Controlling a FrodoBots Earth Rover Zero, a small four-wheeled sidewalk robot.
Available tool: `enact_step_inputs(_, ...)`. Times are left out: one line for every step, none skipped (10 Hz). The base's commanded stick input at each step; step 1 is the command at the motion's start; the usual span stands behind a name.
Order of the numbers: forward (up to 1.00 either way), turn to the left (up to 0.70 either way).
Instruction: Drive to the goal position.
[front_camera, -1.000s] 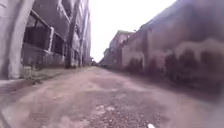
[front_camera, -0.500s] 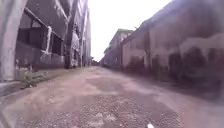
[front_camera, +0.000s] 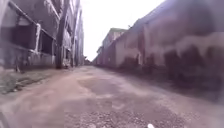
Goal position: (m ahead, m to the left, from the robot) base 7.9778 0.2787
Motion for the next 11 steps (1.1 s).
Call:
enact_step_inputs(0.5, 0.0)
enact_step_inputs(0.5, 0.0)
enact_step_inputs(0.5, 0.0)
enact_step_inputs(0.5, 0.0)
enact_step_inputs(0.5, 0.0)
enact_step_inputs(0.5, 0.0)
enact_step_inputs(0.5, 0.0)
enact_step_inputs(0.5, 0.0)
enact_step_inputs(0.5, 0.0)
enact_step_inputs(0.5, 0.0)
enact_step_inputs(0.5, 0.0)
